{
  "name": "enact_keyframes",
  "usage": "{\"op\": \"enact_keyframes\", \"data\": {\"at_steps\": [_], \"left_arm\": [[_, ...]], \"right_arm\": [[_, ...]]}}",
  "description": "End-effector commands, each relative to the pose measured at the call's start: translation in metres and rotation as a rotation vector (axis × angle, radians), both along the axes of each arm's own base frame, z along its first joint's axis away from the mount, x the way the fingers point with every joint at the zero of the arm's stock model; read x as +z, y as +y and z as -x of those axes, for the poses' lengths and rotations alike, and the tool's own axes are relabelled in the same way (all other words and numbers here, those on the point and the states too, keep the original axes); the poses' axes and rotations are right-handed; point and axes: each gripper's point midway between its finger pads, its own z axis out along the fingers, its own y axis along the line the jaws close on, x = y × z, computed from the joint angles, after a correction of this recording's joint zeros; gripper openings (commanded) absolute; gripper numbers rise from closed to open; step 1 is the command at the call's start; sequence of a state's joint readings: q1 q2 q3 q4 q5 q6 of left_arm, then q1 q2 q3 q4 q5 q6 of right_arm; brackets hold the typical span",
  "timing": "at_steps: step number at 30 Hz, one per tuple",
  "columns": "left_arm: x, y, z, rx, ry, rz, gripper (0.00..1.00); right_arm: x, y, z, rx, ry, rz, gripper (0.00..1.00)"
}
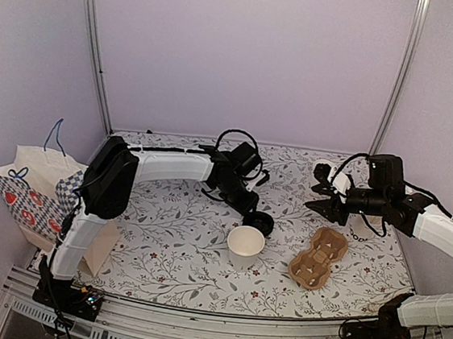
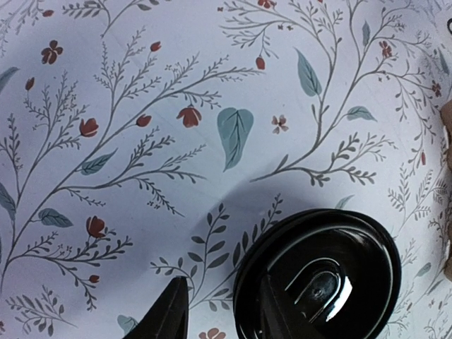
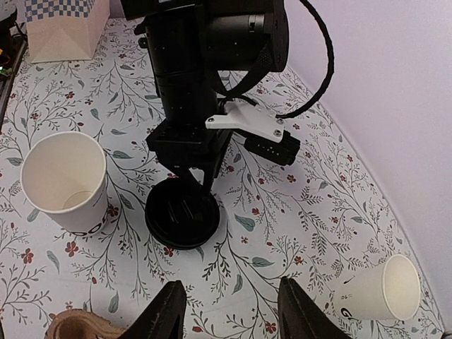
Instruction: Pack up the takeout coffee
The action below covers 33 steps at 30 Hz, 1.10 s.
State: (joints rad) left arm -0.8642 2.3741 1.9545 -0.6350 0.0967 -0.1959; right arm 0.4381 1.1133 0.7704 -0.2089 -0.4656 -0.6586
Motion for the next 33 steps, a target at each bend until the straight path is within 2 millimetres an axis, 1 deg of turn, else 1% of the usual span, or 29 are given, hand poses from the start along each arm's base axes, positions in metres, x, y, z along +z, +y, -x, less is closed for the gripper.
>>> {"op": "enact_keyframes", "data": {"at_steps": [1, 4, 9, 12, 16, 19, 24, 27, 33], "left_arm": [[-0.005, -0.006, 0.003, -0.014, 0.01, -0.004, 0.36], [-0.006, -0.007, 0.003, -0.018, 0.012, -0.002, 0.31], [-0.001, -0.007, 0.0, -0.02, 0.006, 0.01, 0.24], [0.003, -0.002, -0.006, -0.007, -0.008, 0.007, 0.22], [0.009, 0.015, -0.022, 0.031, -0.024, 0.006, 0.19], [0.017, 0.029, -0.038, 0.068, -0.038, 0.034, 0.17], [0.035, 0.052, -0.069, 0.141, -0.064, 0.103, 0.14], [0.048, 0.061, -0.083, 0.176, -0.078, 0.155, 0.13], [0.067, 0.067, -0.092, 0.197, -0.095, 0.203, 0.11]], "right_arm": [[-0.002, -0.002, 0.002, 0.001, -0.009, 0.005, 0.47], [-0.004, -0.002, 0.002, 0.004, -0.001, 0.006, 0.47], [-0.005, -0.003, 0.001, -0.002, -0.003, 0.011, 0.47], [-0.005, -0.003, 0.0, -0.006, -0.004, 0.014, 0.47], [-0.007, -0.004, 0.0, -0.011, -0.003, 0.019, 0.47], [-0.008, -0.004, -0.001, -0.011, -0.001, 0.022, 0.47], [-0.011, -0.004, -0.002, -0.013, 0.004, 0.027, 0.47], [-0.011, -0.004, -0.002, -0.016, 0.003, 0.029, 0.47], [-0.011, -0.005, -0.002, -0.017, 0.003, 0.03, 0.47]]}}
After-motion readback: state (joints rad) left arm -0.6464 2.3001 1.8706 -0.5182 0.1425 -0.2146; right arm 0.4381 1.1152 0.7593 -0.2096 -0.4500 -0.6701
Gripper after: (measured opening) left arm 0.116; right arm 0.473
